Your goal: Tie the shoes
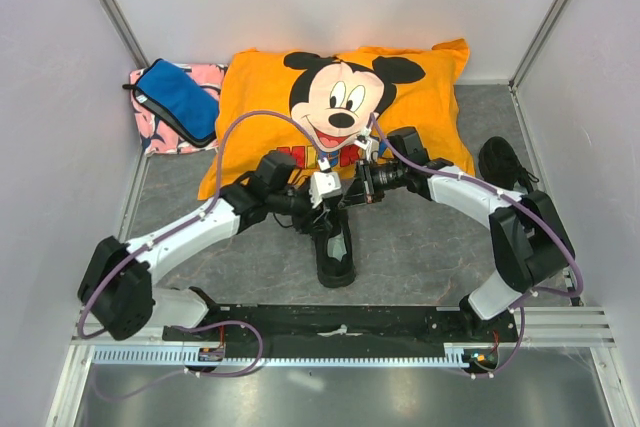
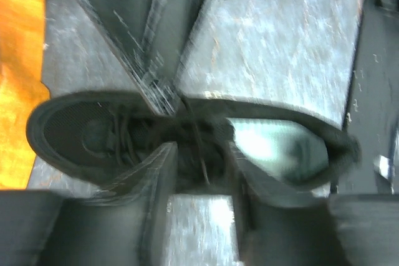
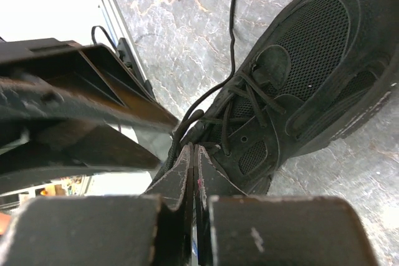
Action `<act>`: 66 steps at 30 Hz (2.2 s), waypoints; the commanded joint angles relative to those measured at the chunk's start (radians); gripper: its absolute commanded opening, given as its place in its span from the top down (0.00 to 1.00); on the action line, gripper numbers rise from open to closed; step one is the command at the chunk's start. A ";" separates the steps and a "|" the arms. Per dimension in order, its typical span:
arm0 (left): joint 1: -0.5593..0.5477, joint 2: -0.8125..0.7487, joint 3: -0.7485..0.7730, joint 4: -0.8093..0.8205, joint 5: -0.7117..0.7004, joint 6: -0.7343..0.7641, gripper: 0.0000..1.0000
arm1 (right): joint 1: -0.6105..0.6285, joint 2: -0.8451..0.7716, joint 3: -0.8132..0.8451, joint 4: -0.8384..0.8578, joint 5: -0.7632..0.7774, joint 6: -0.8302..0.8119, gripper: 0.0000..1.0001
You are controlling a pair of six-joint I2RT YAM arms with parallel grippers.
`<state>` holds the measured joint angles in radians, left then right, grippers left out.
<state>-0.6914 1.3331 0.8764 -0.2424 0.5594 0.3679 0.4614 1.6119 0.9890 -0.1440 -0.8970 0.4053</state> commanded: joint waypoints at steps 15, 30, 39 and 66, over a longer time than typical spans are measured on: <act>0.236 0.058 -0.054 -0.238 0.074 0.733 0.30 | -0.024 -0.050 0.181 -0.245 0.104 -0.275 1.00; 0.201 0.216 -0.091 -0.264 -0.139 0.902 0.91 | -0.024 -0.061 0.224 -0.376 0.147 -0.399 1.00; 0.254 -0.153 -0.240 -0.431 -0.098 0.910 0.98 | -0.026 -0.106 0.227 -0.404 0.228 -0.473 1.00; 0.279 -0.542 -0.238 -0.649 -0.081 0.864 0.98 | -0.102 -0.219 0.085 -0.281 0.486 -0.590 1.00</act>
<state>-0.4202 0.8082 0.6025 -0.8734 0.4484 1.2404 0.3672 1.4117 1.0866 -0.4770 -0.3531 -0.1650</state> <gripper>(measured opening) 0.025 0.007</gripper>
